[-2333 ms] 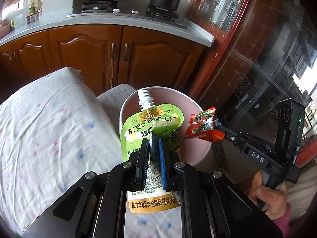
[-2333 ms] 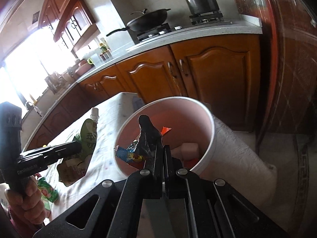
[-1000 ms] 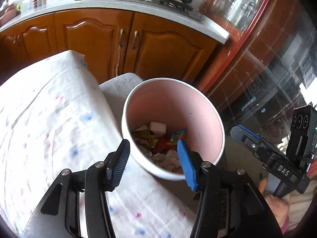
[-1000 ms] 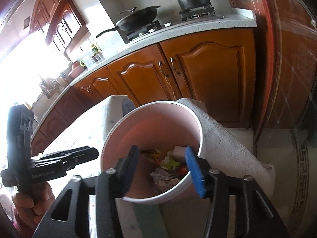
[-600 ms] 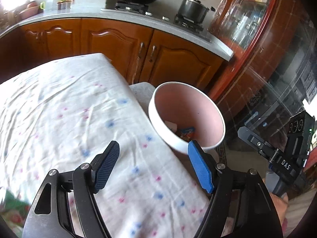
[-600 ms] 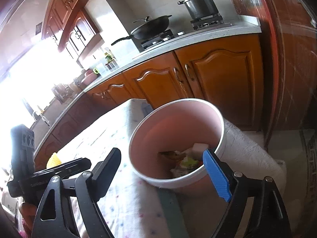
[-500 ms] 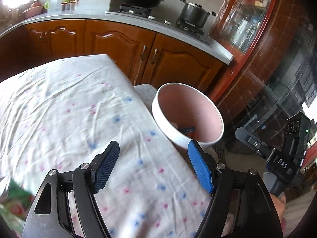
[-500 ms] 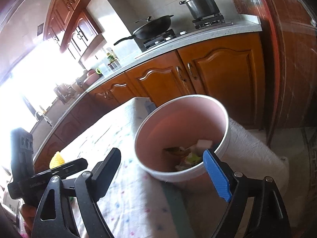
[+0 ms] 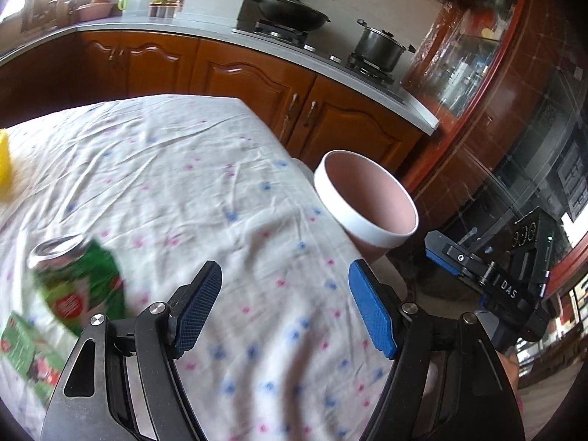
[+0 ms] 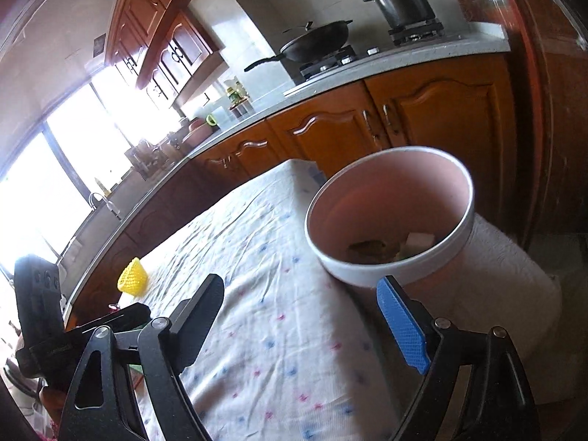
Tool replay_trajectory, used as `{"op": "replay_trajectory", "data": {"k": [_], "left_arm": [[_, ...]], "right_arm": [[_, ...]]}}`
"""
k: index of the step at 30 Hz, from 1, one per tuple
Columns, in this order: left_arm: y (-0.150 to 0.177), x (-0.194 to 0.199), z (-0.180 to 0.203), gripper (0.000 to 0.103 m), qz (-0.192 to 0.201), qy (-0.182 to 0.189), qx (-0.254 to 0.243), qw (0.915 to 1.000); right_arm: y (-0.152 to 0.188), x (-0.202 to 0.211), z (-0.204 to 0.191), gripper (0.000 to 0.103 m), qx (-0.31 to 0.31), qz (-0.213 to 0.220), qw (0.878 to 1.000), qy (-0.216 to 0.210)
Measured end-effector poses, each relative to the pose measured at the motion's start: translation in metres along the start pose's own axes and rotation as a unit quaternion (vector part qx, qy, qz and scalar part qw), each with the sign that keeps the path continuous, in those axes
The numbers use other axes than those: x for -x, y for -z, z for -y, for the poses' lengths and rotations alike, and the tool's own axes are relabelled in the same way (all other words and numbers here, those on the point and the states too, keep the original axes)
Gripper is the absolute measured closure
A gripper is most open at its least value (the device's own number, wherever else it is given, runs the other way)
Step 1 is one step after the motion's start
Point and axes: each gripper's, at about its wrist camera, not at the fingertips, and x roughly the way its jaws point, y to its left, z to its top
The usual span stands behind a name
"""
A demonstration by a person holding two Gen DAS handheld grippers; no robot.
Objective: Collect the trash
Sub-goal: 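Move both tools back over the milk carton and green can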
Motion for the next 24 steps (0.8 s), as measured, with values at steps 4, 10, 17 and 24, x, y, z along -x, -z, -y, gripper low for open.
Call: {"op": "replay_trajectory", "data": {"k": [4, 10, 17, 24], "left_arm": [[0.012, 0.016, -0.018, 0.03, 0.006, -0.01, 0.02, 0.9997], [0.026, 0.038, -0.046, 0.03, 0.009, -0.026, 0.049, 0.9984], [0.046, 0.072, -0.082, 0.03, 0.016, -0.048, 0.088, 0.9948], [0.066, 0.097, -0.125, 0.03, 0.006, -0.062, 0.155, 0.9859]], "right_arm": [[0.011, -0.005, -0.006, 0.016, 0.001, -0.011, 1.0, -0.01], [0.026, -0.015, -0.019, 0.016, 0.005, -0.03, 0.999, -0.029], [0.039, -0.028, -0.048, 0.016, 0.024, -0.05, 0.997, -0.056], [0.048, -0.053, -0.083, 0.016, 0.054, -0.092, 0.99, -0.095]]}}
